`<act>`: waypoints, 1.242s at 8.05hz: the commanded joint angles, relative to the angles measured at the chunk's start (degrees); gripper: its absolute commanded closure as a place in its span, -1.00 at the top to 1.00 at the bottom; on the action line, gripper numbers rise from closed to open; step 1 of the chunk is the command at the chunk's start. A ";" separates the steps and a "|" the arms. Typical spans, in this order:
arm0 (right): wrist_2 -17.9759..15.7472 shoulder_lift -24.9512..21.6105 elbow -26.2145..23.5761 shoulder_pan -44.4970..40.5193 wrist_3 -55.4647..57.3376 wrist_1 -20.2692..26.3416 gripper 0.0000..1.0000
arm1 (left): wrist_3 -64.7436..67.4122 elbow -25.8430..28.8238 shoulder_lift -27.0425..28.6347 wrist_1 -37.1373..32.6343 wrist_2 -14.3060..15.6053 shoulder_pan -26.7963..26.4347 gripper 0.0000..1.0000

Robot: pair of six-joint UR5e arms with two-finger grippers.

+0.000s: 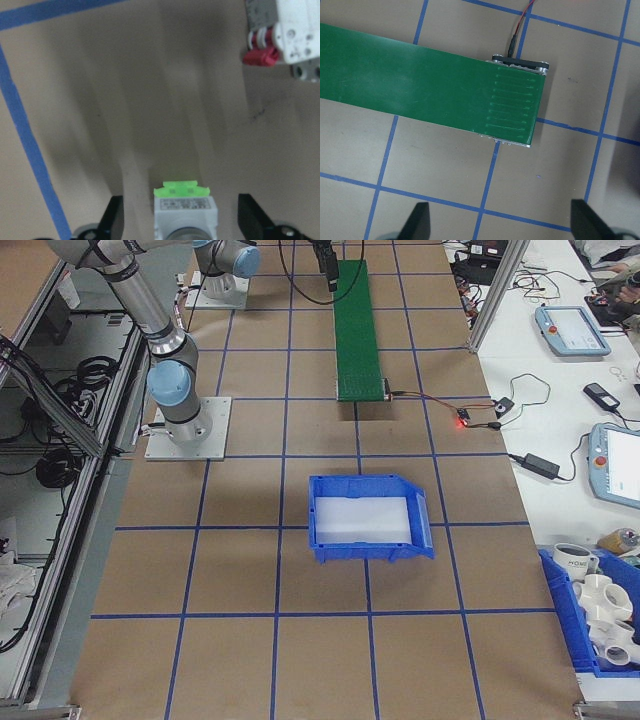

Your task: Move button from left to right

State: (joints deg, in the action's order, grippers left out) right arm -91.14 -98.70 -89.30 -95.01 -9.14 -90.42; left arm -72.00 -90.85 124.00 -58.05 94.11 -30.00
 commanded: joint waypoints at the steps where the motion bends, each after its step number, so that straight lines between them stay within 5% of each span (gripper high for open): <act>1: 0.00 0.00 0.00 0.00 0.00 -0.02 1.00 | 0.10 0.15 -1.73 -0.65 0.28 0.03 -0.65; 5: 0.00 0.00 0.00 0.00 0.00 -0.02 1.00 | 10.43 0.24 -11.12 -10.99 -0.86 -4.33 -0.66; 10: 0.00 0.00 0.00 0.00 0.00 -0.02 1.00 | 42.56 0.06 -17.12 -15.60 -2.62 -29.98 -0.65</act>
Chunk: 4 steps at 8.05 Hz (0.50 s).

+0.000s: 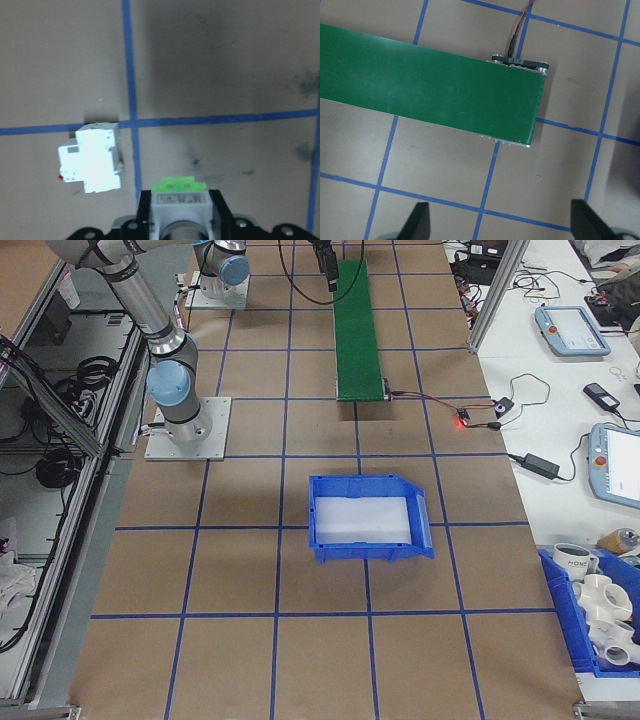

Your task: Move button from left to right

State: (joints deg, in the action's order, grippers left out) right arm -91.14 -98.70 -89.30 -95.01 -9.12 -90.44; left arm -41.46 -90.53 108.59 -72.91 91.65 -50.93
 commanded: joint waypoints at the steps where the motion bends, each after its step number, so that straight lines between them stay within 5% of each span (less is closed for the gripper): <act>1: 0.00 0.00 0.00 0.00 -0.02 0.00 1.00 | 16.72 -0.43 -2.49 -0.75 -0.16 -14.23 -0.65; 4: 0.00 -0.09 0.09 0.09 -0.20 -0.09 1.00 | 26.51 -3.77 -2.06 -0.48 -0.42 -21.04 -0.65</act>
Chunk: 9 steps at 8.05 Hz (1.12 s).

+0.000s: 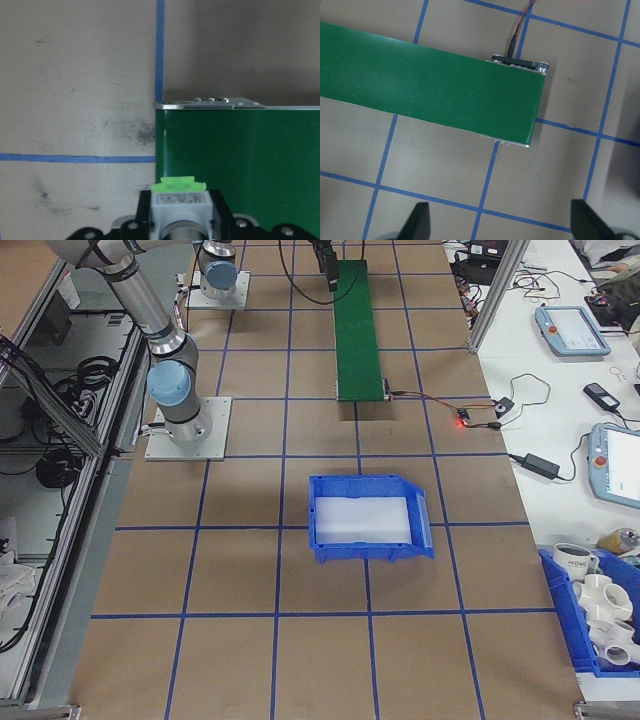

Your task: Move button from left to right

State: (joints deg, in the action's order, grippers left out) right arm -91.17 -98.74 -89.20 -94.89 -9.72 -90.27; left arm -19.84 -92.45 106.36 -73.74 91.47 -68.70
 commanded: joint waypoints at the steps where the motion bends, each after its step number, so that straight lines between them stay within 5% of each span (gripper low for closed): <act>1: -0.14 -0.05 -0.01 0.06 0.41 -0.08 1.00 | 4.55 -2.55 0.16 0.35 -0.77 -3.45 -0.64; 6: -0.06 0.04 -0.01 0.32 0.14 -1.93 1.00 | 2.63 -3.78 0.60 0.35 -1.21 -3.54 -0.61; 9: -0.15 0.04 -0.10 0.32 0.41 -1.75 1.00 | -33.41 -3.97 -0.11 0.44 -1.04 -4.42 -0.61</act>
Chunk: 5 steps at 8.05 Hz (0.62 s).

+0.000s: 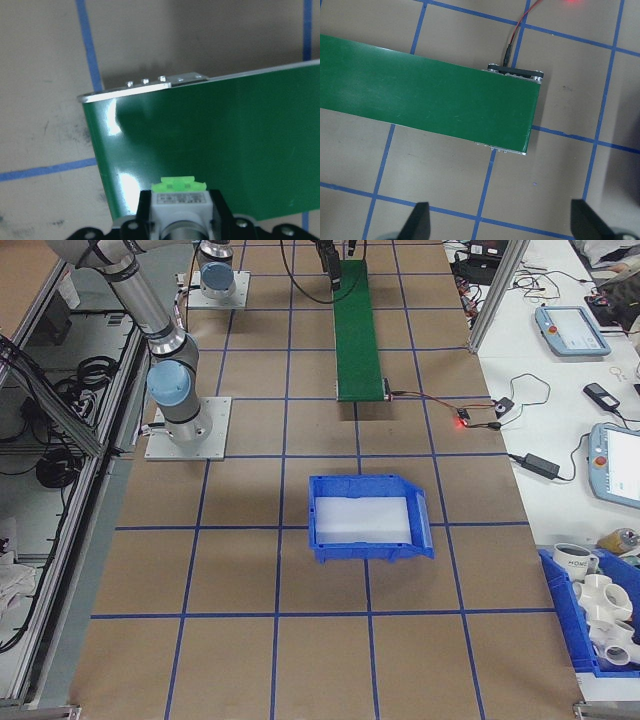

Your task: Move button from left to right

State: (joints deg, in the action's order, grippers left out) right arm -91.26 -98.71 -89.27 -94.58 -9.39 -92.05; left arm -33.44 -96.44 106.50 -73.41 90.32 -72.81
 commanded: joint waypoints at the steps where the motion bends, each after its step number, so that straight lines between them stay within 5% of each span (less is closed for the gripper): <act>1: -0.14 0.01 -0.03 0.01 0.08 0.03 1.00 | -30.52 -0.07 -0.42 0.11 0.12 -0.32 -0.39; 5: -0.06 0.01 -0.03 0.01 0.08 0.12 1.00 | -57.77 -0.77 -0.68 0.64 0.47 -3.81 -0.32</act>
State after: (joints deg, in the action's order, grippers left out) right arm -91.36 -98.70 -89.30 -94.57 -9.32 -92.01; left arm -82.86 -96.73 106.04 -72.94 90.42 -74.10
